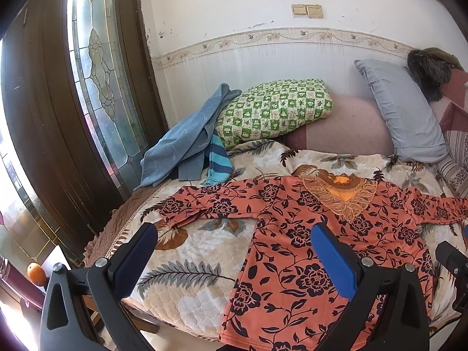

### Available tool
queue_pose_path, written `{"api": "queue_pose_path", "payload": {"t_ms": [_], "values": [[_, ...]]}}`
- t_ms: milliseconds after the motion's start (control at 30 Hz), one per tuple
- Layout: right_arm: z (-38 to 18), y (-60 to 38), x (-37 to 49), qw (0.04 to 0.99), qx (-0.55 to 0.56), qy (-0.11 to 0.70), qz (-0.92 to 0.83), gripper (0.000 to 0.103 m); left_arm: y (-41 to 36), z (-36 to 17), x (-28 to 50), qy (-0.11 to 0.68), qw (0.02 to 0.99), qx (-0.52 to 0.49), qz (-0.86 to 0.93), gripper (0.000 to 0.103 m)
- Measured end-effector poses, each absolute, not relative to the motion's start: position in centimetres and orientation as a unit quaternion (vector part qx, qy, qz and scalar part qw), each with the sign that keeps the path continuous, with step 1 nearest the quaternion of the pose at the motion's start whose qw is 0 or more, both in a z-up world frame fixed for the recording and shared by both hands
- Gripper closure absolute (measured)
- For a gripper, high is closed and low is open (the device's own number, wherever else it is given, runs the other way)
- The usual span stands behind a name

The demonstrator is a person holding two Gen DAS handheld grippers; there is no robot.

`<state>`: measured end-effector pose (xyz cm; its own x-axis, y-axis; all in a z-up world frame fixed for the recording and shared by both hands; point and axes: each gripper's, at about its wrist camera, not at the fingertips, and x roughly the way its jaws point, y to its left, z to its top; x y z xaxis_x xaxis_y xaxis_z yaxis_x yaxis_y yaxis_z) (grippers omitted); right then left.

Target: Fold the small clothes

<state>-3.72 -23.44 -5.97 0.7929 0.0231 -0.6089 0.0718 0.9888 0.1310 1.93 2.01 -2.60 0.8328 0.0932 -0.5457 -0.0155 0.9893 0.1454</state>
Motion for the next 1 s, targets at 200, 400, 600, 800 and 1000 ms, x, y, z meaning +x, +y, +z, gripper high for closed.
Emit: {"api": "queue_pose_path", "payload": {"t_ms": [200, 400, 600, 800, 1000], "values": [[-6.2, -23.2, -3.7, 0.943, 0.073, 0.323, -0.012, 0.0, 1.9, -2.7, 2.0, 0.288, 0.955, 0.07, 0.03, 0.0], [-6.1, -23.4, -3.6, 0.943, 0.074, 0.324, -0.012, 0.0, 1.8, -2.7, 2.1, 0.292, 0.953, 0.072, 0.031, 0.0], [-6.2, -23.3, -3.5, 0.943, 0.074, 0.325, -0.012, 0.0, 1.8, -2.7, 2.1, 0.292, 0.953, 0.071, 0.031, 0.0], [-6.8, -23.4, -3.3, 0.941, 0.079, 0.328, -0.012, 0.0, 1.2, -2.9, 2.5, 0.296, 0.951, 0.077, 0.032, 0.0], [-6.9, -23.8, -3.1, 0.941, 0.081, 0.33, -0.012, 0.0, 0.8, -3.1, 2.9, 0.299, 0.95, 0.08, 0.033, 0.0]]}}
